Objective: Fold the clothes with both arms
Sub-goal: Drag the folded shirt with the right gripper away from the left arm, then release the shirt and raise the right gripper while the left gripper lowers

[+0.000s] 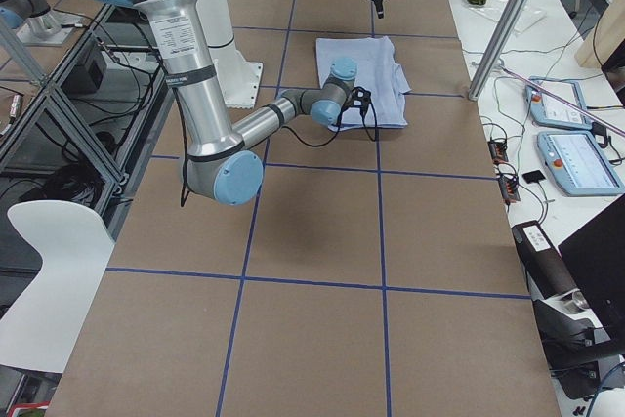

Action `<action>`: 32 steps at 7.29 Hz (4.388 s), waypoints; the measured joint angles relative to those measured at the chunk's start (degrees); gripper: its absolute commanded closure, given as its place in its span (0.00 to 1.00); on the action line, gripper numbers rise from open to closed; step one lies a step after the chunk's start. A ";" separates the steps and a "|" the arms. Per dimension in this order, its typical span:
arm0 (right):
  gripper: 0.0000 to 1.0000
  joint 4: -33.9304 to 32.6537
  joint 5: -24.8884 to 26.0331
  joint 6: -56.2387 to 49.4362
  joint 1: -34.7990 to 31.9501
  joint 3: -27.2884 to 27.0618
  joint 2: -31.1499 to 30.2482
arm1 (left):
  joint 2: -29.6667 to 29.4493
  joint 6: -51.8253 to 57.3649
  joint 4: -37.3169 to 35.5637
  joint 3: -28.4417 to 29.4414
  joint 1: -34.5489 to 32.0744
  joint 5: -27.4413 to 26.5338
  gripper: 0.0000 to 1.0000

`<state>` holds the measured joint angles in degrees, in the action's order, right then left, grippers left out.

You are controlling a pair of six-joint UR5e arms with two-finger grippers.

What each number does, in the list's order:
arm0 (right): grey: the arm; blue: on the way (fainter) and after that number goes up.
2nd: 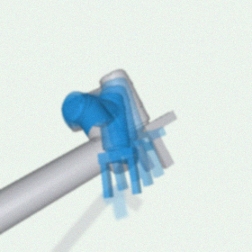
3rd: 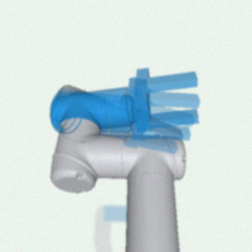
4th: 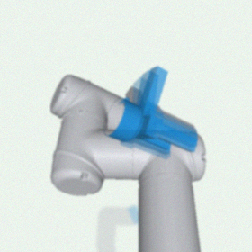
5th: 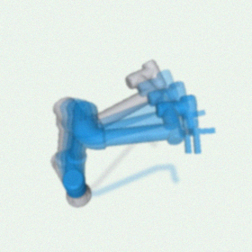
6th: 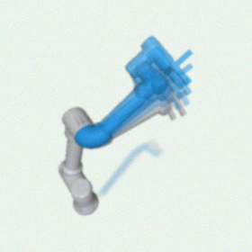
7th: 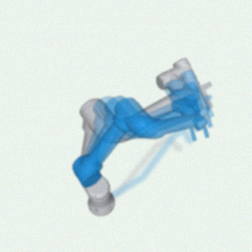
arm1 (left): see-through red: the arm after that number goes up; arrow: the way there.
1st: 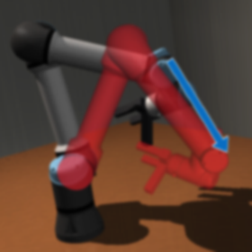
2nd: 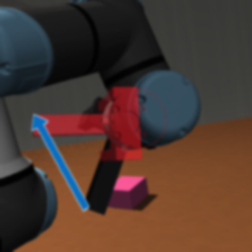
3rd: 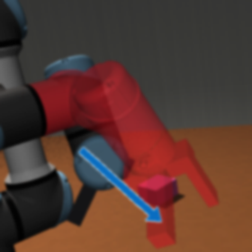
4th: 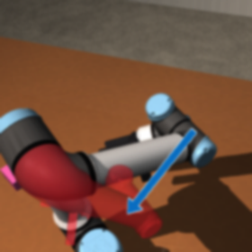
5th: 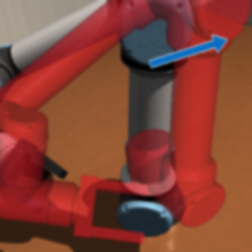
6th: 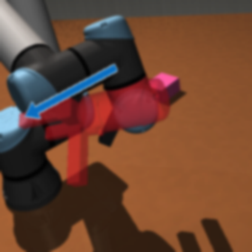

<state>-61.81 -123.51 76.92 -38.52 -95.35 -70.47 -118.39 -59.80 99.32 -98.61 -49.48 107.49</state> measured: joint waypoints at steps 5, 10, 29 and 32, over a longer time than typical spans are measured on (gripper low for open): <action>1.00 0.45 -3.11 0.01 2.56 -12.53 -11.35 | -0.18 -0.14 -0.09 -1.20 -0.02 -0.02 0.01; 1.00 0.42 -3.43 0.03 7.66 -20.20 -21.32 | -0.10 -0.16 -0.09 -1.19 -0.01 -0.09 0.00; 0.00 0.28 -5.61 13.58 -9.57 -28.94 -15.88 | 6.06 -49.99 0.16 -15.28 34.12 -5.08 0.09; 0.00 0.26 -4.99 13.61 -9.35 -28.73 -15.24 | 4.89 -52.15 0.10 -12.85 35.41 -6.58 0.09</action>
<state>-61.54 -128.50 90.53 -47.86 -124.08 -85.71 -113.50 -111.94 99.41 -111.45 -14.07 100.91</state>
